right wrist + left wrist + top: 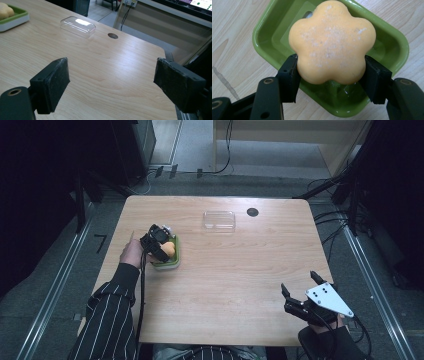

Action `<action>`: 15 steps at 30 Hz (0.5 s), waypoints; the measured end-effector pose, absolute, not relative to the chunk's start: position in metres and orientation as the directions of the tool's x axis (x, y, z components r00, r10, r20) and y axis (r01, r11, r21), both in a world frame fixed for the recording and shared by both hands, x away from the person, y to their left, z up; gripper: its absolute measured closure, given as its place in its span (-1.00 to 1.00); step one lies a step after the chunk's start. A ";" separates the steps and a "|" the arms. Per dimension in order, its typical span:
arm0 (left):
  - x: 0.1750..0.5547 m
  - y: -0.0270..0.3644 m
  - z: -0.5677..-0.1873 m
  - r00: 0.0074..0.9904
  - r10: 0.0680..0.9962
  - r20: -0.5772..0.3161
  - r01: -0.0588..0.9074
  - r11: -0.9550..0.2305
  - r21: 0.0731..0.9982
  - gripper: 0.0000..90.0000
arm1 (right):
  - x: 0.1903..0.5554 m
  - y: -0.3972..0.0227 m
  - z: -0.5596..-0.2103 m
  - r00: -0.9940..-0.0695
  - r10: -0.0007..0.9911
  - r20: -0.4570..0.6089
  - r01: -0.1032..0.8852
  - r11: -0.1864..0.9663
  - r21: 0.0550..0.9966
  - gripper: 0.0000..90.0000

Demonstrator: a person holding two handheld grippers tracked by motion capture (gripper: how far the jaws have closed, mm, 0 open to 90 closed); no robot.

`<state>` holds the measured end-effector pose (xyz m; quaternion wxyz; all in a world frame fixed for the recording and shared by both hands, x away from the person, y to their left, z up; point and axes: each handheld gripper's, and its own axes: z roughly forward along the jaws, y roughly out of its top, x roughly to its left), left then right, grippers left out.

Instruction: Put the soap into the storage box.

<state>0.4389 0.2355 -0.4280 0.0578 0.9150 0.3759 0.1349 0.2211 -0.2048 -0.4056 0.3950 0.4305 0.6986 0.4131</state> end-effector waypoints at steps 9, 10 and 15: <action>0.439 0.237 -0.428 0.686 0.701 0.195 0.665 -0.713 0.223 -0.14 | 0.221 -0.205 -0.406 -0.315 0.929 -0.194 0.277 0.286 0.917 -0.70; 0.439 0.237 -0.428 0.686 0.701 0.193 0.667 -0.712 0.219 -0.14 | 0.221 -0.205 -0.406 -0.315 0.929 -0.194 0.277 0.286 0.918 -0.70; 0.438 0.240 -0.426 0.681 0.706 0.194 0.672 -0.708 0.219 -0.17 | 0.221 -0.205 -0.406 -0.315 0.929 -0.194 0.277 0.286 0.917 -0.70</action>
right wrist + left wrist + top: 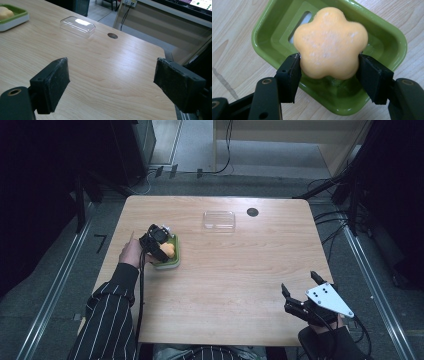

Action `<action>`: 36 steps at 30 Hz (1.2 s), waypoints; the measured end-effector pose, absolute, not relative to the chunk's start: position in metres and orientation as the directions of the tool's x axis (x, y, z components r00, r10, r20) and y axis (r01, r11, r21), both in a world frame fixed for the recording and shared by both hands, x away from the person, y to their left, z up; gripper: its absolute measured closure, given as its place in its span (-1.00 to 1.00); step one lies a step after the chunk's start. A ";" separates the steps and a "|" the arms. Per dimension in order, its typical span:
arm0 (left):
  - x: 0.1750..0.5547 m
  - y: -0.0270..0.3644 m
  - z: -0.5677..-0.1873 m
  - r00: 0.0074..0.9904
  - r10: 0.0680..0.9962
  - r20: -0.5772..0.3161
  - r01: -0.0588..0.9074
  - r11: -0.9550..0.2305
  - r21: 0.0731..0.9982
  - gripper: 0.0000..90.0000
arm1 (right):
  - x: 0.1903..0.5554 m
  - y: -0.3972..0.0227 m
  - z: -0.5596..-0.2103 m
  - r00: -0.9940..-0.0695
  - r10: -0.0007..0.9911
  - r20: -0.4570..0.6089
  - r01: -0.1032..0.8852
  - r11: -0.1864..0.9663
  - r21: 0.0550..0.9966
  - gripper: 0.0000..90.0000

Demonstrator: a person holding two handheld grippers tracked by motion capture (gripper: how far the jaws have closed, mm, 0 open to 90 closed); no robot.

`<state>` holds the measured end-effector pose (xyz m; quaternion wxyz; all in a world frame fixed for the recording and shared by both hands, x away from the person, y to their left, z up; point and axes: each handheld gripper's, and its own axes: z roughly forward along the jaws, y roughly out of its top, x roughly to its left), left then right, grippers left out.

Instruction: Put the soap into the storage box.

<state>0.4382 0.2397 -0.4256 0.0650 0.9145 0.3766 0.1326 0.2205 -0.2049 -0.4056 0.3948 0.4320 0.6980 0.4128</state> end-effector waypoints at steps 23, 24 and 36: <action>0.418 0.239 -0.401 0.637 0.756 0.149 0.727 -0.654 0.210 -0.83 | 0.220 -0.205 -0.405 -0.313 0.930 -0.194 0.274 0.284 0.919 -0.70; 0.416 0.239 -0.400 0.638 0.755 0.151 0.728 -0.655 0.201 -0.84 | 0.220 -0.205 -0.405 -0.314 0.929 -0.194 0.273 0.284 0.919 -0.70; 0.393 0.239 -0.398 0.642 0.753 0.145 0.735 -0.658 0.167 -0.97 | 0.220 -0.205 -0.405 -0.314 0.930 -0.193 0.272 0.283 0.920 -0.70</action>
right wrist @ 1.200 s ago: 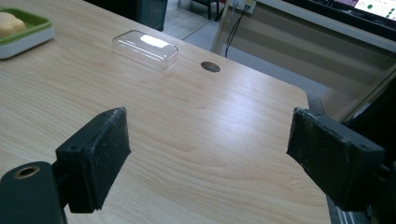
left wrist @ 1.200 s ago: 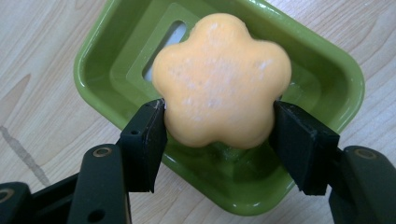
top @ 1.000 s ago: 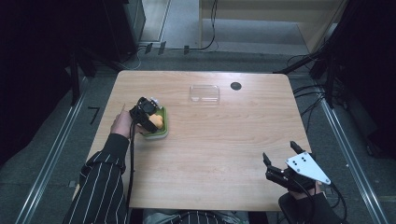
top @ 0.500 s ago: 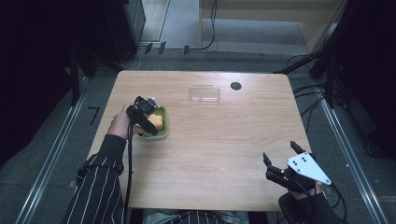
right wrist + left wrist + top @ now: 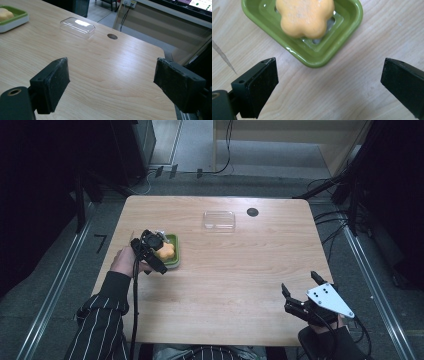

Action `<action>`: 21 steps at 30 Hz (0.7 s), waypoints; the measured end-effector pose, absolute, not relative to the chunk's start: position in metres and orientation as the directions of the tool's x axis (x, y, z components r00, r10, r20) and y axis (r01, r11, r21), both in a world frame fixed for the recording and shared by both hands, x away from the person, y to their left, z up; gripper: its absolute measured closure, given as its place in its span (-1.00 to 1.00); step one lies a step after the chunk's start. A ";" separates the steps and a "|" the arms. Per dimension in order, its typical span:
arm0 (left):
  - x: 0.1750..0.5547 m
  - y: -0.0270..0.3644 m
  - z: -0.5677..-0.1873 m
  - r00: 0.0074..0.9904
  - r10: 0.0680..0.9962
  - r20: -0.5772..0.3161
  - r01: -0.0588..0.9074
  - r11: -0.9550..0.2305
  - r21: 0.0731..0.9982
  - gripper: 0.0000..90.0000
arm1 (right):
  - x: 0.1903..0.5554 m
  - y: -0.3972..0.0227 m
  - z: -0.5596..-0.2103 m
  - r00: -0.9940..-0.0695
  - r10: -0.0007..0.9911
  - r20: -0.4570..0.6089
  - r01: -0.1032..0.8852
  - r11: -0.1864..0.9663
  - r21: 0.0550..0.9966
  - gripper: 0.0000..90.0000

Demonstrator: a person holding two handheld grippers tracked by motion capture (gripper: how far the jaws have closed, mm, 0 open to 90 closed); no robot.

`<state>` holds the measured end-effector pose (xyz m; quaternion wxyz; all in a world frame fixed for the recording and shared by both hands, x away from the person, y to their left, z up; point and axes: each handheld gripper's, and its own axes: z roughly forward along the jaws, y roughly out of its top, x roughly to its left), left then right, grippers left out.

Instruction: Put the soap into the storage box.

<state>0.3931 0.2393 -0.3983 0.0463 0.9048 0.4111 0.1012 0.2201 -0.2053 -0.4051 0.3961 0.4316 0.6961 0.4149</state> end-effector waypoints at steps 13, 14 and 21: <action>0.366 0.239 -0.402 0.640 0.757 0.134 0.744 -0.653 0.137 -1.00 | 0.220 -0.205 -0.405 -0.313 0.930 -0.193 0.272 0.282 0.920 -0.70; 0.364 0.239 -0.403 0.638 0.758 0.133 0.746 -0.652 0.137 -1.00 | 0.220 -0.205 -0.405 -0.314 0.930 -0.194 0.272 0.283 0.920 -0.70; 0.349 0.238 -0.409 0.639 0.759 0.123 0.750 -0.651 0.119 -1.00 | 0.220 -0.205 -0.405 -0.316 0.929 -0.195 0.271 0.285 0.920 -0.70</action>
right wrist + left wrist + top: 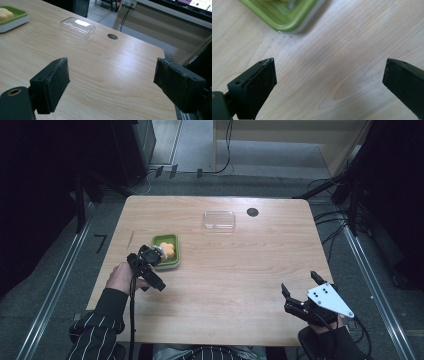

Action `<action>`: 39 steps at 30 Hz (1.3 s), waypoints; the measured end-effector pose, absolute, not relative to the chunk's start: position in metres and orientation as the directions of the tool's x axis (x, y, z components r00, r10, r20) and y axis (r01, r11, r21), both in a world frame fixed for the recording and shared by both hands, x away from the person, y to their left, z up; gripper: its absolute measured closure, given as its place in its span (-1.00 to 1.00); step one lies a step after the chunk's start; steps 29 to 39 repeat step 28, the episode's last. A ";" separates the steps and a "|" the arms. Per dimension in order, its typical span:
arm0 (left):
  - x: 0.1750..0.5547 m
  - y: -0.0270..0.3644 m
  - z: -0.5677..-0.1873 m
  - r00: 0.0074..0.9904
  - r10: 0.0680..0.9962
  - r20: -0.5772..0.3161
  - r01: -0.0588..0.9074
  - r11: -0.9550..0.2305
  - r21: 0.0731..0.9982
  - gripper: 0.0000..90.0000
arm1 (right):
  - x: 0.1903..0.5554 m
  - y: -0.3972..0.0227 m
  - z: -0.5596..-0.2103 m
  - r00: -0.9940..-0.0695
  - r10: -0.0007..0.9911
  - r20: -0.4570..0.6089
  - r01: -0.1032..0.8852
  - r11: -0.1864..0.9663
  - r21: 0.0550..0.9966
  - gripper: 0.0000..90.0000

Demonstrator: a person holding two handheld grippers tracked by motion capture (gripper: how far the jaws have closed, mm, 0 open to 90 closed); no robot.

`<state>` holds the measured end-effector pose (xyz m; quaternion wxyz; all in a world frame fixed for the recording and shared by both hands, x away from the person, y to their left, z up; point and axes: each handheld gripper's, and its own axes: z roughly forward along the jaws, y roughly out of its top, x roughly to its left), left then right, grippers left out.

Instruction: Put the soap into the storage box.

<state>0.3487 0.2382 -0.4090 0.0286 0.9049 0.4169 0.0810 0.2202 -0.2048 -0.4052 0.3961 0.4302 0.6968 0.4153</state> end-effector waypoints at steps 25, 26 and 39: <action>0.287 0.244 -0.445 0.621 0.779 0.082 0.777 -0.626 0.062 -1.00 | 0.220 -0.205 -0.405 -0.317 0.928 -0.198 0.268 0.288 0.919 -0.70; 0.287 0.245 -0.445 0.624 0.777 0.082 0.776 -0.628 0.056 -1.00 | 0.220 -0.205 -0.405 -0.314 0.929 -0.195 0.270 0.284 0.920 -0.70; 0.288 0.245 -0.445 0.622 0.778 0.088 0.776 -0.628 0.061 -1.00 | 0.220 -0.205 -0.405 -0.314 0.929 -0.195 0.269 0.284 0.920 -0.70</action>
